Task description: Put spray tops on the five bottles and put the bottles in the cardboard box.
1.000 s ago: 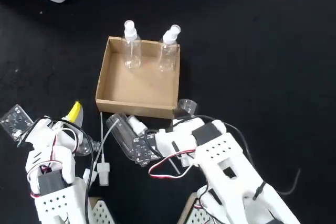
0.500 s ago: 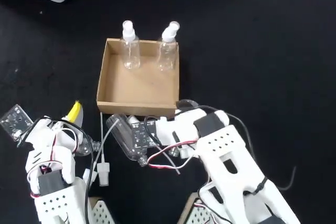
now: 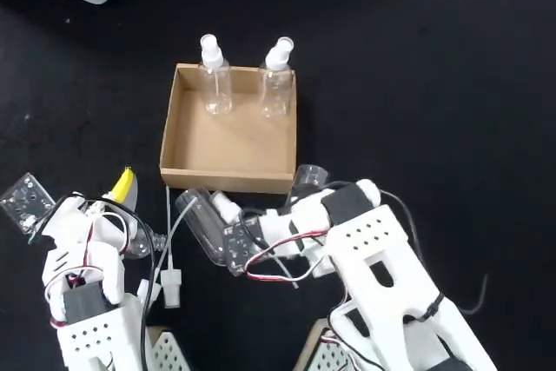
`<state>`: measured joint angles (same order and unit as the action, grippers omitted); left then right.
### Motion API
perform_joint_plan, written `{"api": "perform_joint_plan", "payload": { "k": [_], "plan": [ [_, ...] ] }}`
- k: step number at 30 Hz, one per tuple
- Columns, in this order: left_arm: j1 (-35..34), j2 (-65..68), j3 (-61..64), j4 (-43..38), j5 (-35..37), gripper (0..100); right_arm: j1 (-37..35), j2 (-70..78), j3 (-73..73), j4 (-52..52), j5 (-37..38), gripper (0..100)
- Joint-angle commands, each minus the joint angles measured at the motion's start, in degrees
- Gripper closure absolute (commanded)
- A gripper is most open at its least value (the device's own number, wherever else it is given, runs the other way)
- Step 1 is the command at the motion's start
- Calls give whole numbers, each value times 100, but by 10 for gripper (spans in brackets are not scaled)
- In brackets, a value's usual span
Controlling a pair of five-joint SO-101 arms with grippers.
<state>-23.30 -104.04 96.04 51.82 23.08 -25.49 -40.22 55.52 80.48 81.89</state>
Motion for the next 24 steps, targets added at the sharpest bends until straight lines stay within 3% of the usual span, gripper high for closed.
{"api": "perform_joint_plan", "payload": {
  "k": [1, 17, 24],
  "plan": [
    [4, -53, 136, 18, -44, 701, 149, -110, 242, -475, 141, 606],
    [4, -53, 136, 18, -44, 701, 211, -101, 1385, -1943, 114, 607],
    [4, -53, 136, 18, -44, 701, 642, -101, 1499, -2268, -176, 607]
  ]
}}
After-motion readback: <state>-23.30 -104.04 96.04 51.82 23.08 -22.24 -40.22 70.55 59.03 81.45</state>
